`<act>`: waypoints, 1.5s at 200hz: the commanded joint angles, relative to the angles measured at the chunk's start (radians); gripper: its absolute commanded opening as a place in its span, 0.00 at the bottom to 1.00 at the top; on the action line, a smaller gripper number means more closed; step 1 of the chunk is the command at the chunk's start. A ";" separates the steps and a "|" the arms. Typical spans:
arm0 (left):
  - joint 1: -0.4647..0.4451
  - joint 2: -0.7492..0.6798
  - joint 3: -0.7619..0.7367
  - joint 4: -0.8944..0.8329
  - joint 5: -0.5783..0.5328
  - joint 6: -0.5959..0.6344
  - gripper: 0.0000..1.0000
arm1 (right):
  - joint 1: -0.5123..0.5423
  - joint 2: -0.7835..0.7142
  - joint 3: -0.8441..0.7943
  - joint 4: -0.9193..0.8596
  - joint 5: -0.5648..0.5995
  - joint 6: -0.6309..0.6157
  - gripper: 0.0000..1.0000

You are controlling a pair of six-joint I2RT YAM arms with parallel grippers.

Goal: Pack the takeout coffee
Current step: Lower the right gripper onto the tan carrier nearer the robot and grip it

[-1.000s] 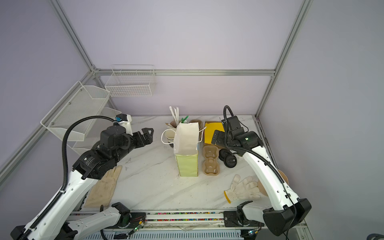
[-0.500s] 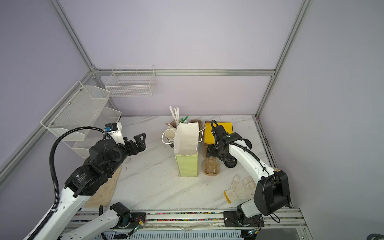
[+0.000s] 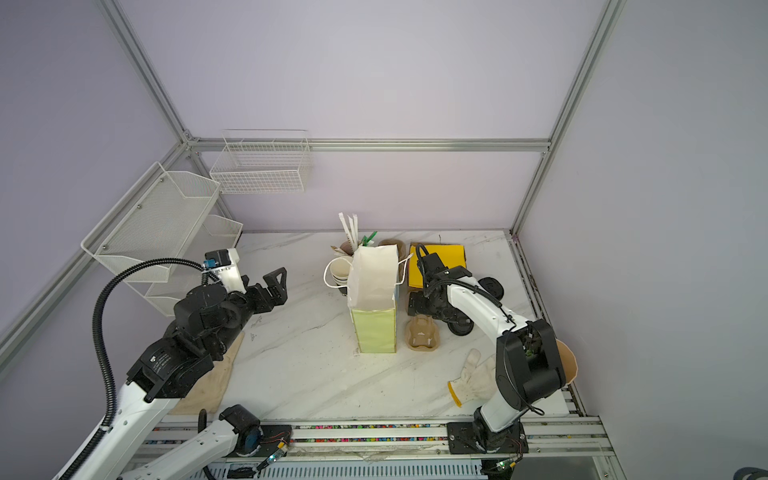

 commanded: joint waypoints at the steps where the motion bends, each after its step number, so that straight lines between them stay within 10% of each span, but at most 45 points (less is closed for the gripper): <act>1: 0.004 -0.007 -0.032 0.040 -0.017 0.024 1.00 | 0.007 0.027 -0.012 0.022 0.018 -0.018 0.97; 300: 0.021 -0.001 -0.038 0.045 -0.016 0.030 1.00 | 0.099 0.169 0.028 0.048 0.176 -0.004 0.95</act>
